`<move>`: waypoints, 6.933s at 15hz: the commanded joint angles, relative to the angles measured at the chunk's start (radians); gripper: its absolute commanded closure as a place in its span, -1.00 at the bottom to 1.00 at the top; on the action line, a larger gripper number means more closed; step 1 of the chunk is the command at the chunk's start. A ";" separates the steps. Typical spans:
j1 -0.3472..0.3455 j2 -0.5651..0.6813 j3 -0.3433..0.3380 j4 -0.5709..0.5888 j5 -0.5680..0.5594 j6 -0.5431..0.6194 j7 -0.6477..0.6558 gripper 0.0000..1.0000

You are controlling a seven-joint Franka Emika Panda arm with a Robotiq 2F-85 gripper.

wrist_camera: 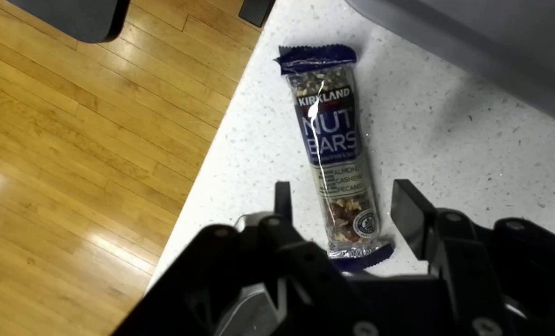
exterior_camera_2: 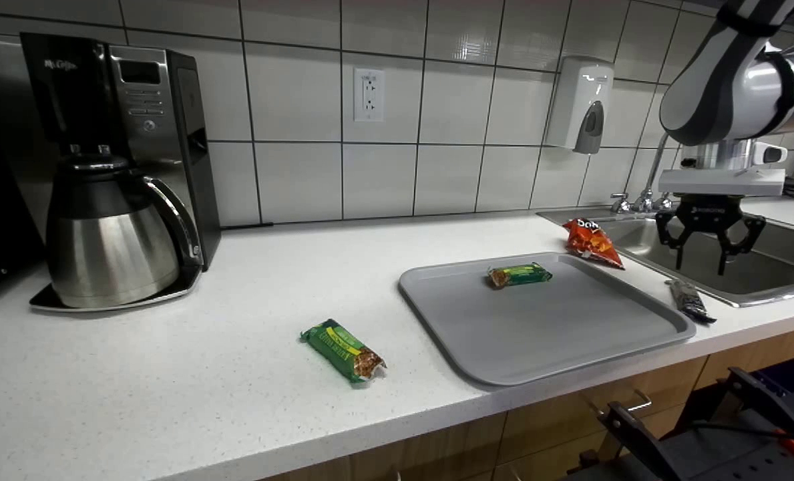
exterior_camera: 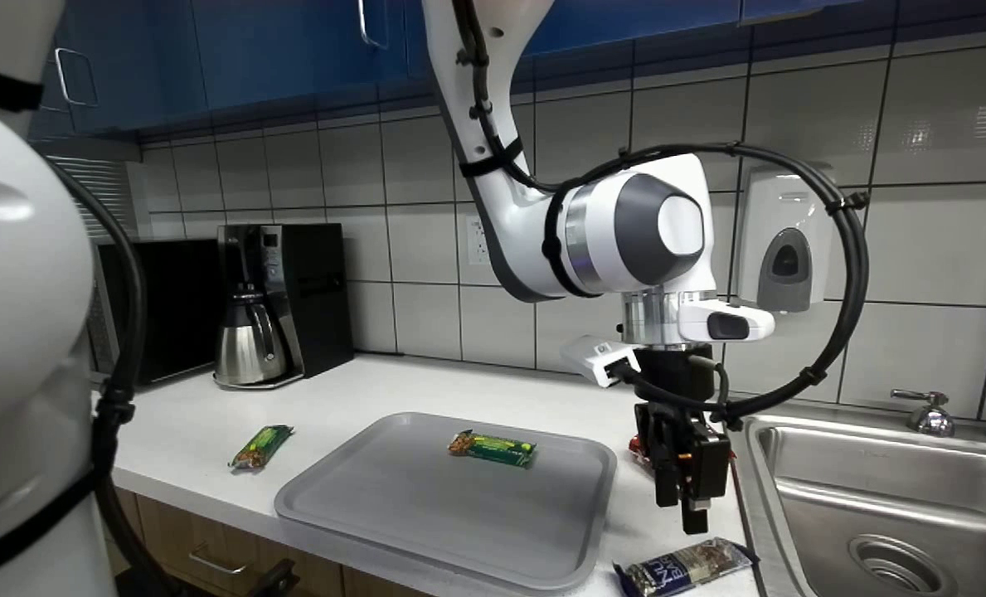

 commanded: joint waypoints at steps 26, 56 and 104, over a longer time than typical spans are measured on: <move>0.012 -0.005 0.001 0.018 -0.023 -0.001 -0.003 -1.00; 0.231 -0.145 0.173 -0.096 -0.299 0.008 0.665 -1.00; 0.392 0.195 0.189 0.139 -0.282 0.104 1.086 -1.00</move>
